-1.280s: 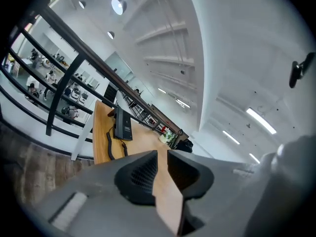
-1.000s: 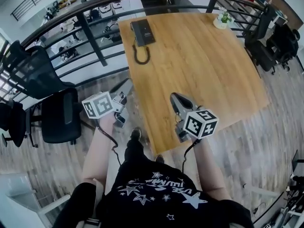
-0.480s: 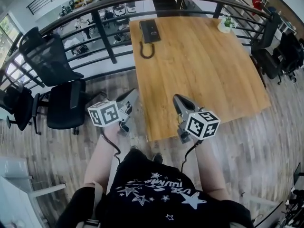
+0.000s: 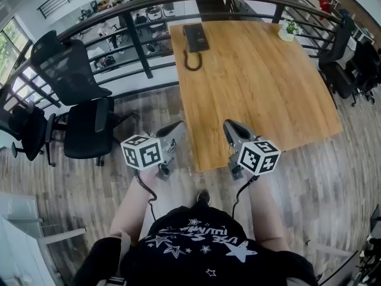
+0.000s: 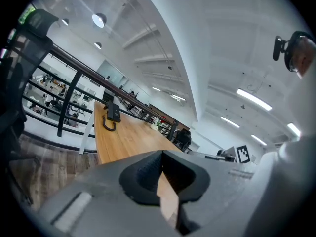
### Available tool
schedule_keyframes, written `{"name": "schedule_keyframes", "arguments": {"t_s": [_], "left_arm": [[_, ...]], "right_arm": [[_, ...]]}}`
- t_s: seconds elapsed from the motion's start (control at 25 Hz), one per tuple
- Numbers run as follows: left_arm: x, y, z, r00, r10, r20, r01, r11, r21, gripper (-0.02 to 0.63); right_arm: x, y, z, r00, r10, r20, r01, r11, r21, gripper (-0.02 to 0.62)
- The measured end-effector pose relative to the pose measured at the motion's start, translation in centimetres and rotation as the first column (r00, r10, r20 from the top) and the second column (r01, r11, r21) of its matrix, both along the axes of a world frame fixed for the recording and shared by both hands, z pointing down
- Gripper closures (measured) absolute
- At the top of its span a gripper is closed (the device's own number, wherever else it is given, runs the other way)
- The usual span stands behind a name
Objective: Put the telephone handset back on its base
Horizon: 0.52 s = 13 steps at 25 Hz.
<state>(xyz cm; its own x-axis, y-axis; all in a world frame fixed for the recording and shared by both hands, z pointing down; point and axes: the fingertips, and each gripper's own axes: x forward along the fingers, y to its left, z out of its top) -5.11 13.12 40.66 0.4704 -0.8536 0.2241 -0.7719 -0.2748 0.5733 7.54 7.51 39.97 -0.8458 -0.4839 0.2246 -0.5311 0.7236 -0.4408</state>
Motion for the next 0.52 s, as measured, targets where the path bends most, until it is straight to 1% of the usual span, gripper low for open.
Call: {"name": "schedule_keyframes", "arguments": {"t_s": [0.16,0.36,0.52], "left_arm": [[-0.6,4.5,0.7,0.999,0.016,0.039,-0.015,1.000,-0.023,0.603],[-2.2,10.6,1.0,0.999,0.004,0.034,-0.003,0.999,-0.033,0.603],[-3.8,14.5,0.3,0.998,-0.003,0.056,0.004,1.000,-0.025,0.603]], "right_arm": [[-1.2,2.7,-0.2,1.000,0.003,-0.009,-0.003,1.000,-0.006,0.597],[-2.6,8.3,0.1,0.999,-0.002,-0.035,0.002,1.000,-0.016,0.597],[-4.4,12.5,-0.1,0.999,-0.013,-0.044,0.012,1.000,-0.024,0.597]]}}
